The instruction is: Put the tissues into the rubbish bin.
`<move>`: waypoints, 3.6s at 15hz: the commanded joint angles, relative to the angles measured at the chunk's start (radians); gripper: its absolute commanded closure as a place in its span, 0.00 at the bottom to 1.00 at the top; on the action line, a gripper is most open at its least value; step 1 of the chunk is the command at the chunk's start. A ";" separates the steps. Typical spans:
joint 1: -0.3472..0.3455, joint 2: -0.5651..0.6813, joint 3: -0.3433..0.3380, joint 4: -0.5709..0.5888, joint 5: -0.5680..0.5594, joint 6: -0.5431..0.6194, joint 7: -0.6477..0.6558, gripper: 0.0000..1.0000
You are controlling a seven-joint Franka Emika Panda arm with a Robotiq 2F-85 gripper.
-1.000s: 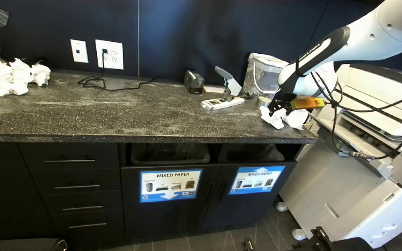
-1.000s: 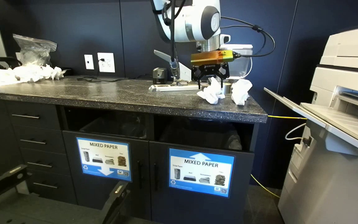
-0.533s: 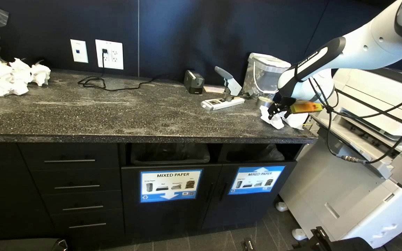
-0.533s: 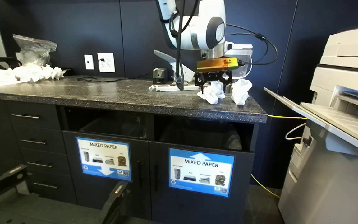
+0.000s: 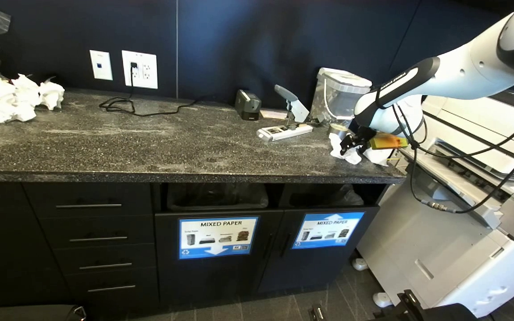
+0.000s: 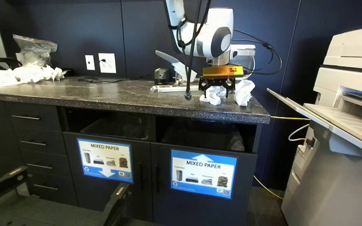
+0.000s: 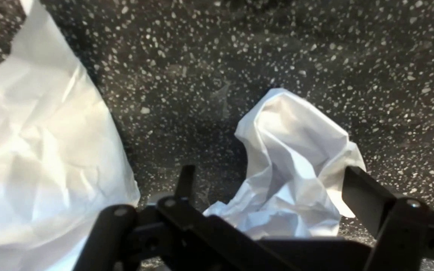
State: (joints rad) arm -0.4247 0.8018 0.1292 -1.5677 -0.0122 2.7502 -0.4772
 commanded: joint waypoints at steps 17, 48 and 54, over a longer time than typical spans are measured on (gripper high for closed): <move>-0.001 0.072 0.022 0.147 0.016 -0.130 -0.074 0.87; 0.349 -0.478 -0.227 -0.850 -0.200 0.131 0.383 0.84; 0.414 -0.371 -0.297 -0.954 -0.161 0.474 0.480 0.84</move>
State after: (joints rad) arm -0.0753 0.3803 -0.1036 -2.4761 -0.1846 3.0529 -0.0551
